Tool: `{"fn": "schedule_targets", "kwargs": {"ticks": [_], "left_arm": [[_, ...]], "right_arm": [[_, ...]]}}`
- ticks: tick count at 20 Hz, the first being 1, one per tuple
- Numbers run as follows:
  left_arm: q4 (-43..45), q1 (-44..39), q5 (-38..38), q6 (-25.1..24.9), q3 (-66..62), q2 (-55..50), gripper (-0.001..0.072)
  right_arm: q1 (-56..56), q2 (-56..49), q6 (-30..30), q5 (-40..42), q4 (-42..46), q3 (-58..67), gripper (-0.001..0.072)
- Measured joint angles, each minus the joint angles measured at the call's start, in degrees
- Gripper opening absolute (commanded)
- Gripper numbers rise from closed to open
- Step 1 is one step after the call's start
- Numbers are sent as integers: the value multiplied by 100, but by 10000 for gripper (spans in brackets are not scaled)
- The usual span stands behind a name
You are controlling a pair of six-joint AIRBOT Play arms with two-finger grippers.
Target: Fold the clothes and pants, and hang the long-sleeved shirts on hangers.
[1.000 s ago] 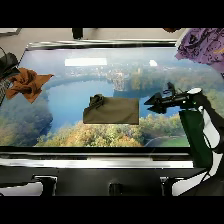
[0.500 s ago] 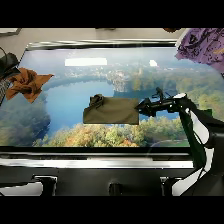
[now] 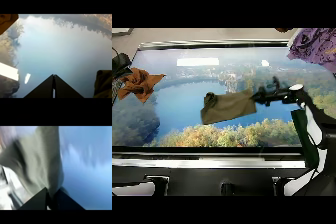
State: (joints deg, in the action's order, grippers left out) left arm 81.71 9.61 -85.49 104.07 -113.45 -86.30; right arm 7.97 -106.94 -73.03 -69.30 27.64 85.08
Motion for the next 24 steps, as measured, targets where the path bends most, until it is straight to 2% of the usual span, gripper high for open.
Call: {"fn": "schedule_targets", "kwargs": {"ticks": [8, 13, 16, 20, 24], "left_arm": [[-2, 0, -2, 4, 0, 0, 18], [-2, 0, -31, 4, 0, 0, 18], [-4, 0, -98, 7, 0, 0, 18], [-4, 0, -267, 7, 0, 0, 18], [-4, 0, -470, 7, 0, 0, 18]], "right_arm": [[1202, 22, -1593, 332, 769, 2000, 29], [2050, 157, -2483, 455, 1237, 2649, 29], [2433, 426, -3156, 476, 1799, 2791, 29], [2662, 866, -4054, 205, 2787, 2850, 29], [2726, 1252, -4776, -407, 3729, 2865, 29]]}}
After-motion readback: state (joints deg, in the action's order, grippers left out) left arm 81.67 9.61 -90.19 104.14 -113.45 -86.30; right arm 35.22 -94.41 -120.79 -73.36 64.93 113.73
